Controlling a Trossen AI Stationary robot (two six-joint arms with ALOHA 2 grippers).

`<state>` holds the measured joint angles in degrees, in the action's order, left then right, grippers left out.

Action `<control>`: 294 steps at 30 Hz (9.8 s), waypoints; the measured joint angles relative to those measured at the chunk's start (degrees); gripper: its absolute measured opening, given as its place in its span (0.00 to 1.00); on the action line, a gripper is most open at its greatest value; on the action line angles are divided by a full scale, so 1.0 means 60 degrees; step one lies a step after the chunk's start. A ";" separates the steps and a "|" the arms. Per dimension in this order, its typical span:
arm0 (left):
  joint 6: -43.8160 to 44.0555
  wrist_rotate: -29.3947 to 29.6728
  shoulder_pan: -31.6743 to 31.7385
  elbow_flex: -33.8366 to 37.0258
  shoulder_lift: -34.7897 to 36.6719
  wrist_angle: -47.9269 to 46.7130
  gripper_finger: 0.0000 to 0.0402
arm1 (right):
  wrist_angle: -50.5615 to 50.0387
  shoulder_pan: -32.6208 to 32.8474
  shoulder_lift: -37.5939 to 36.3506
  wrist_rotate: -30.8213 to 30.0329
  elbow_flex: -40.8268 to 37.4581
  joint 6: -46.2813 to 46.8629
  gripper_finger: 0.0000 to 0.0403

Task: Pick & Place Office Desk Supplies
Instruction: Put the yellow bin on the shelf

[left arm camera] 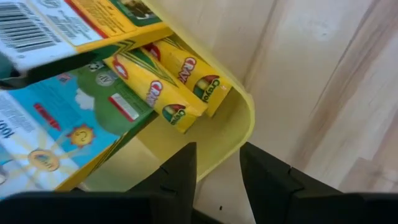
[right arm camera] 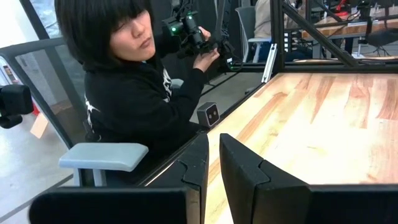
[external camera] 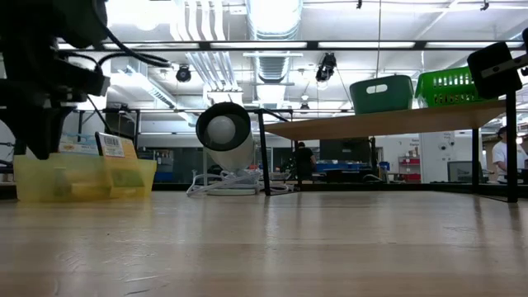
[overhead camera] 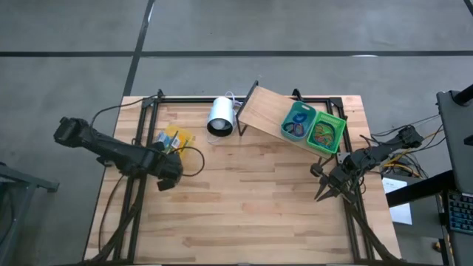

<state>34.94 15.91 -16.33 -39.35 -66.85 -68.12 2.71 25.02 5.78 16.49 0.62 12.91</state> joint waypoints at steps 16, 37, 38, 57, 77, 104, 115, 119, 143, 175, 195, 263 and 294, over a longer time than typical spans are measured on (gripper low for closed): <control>0.0677 -0.0645 0.0282 0.0502 0.0000 0.0877 0.30 | -0.0001 0.0000 0.0000 0.0000 0.0004 0.0000 0.10; 0.0264 -0.1187 0.0282 0.0699 -0.0004 0.3751 0.01 | 0.0000 -0.0004 0.0000 0.0002 0.0004 0.0000 0.10; 0.0122 -0.1199 0.0282 0.0699 -0.0007 0.3973 0.01 | 0.0002 -0.0004 0.0000 0.0000 0.0004 0.0000 0.10; -0.2569 -0.1308 0.0693 -0.0899 -0.3028 0.6460 0.02 | 0.0001 -0.0002 0.0000 0.0000 0.0004 -0.0001 0.10; -0.4985 -0.2169 0.0732 -0.5374 -0.6841 0.6421 0.02 | -0.0003 -0.0004 0.0001 0.0001 0.0004 0.0000 0.09; -0.5898 -0.2197 0.0665 -0.7330 -0.8051 0.4676 0.24 | 0.0005 -0.0004 0.0000 0.0000 0.0004 0.0000 0.10; -0.5749 -0.2194 0.0647 -0.7323 -0.8043 0.4054 0.38 | 0.0005 -0.0004 0.0000 0.0000 0.0004 0.0000 0.10; -0.5708 -0.2193 0.0647 -0.7315 -0.8043 0.4159 0.32 | 0.0006 -0.0004 0.0004 0.0000 0.0004 0.0000 0.10; -0.5532 -0.1543 -0.0052 -0.7119 -0.8036 0.4430 0.01 | 0.0006 -0.0004 0.0000 0.0001 0.0004 0.0000 0.10; -0.5867 0.0983 -0.0876 -0.9550 -0.7854 0.2057 0.01 | 0.0006 -0.0004 0.0000 0.0000 0.0004 0.0000 0.10; -0.9811 -0.0511 0.0828 -1.1572 -0.7463 0.0383 0.01 | 0.0003 -0.0004 0.0000 0.0004 0.0004 0.0000 0.10; -1.4517 -0.1367 0.4927 -1.0594 -0.7595 0.4179 0.01 | 0.0006 -0.0004 0.0000 0.0002 0.0004 0.0000 0.10; -1.4612 -0.1323 0.4996 -1.0514 -0.7581 0.4287 0.24 | 0.0006 -0.0004 0.0004 0.0003 0.0004 0.0000 0.10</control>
<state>-52.73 7.97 13.65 -102.43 -112.33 -42.40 2.74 24.99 5.80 16.51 0.64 12.91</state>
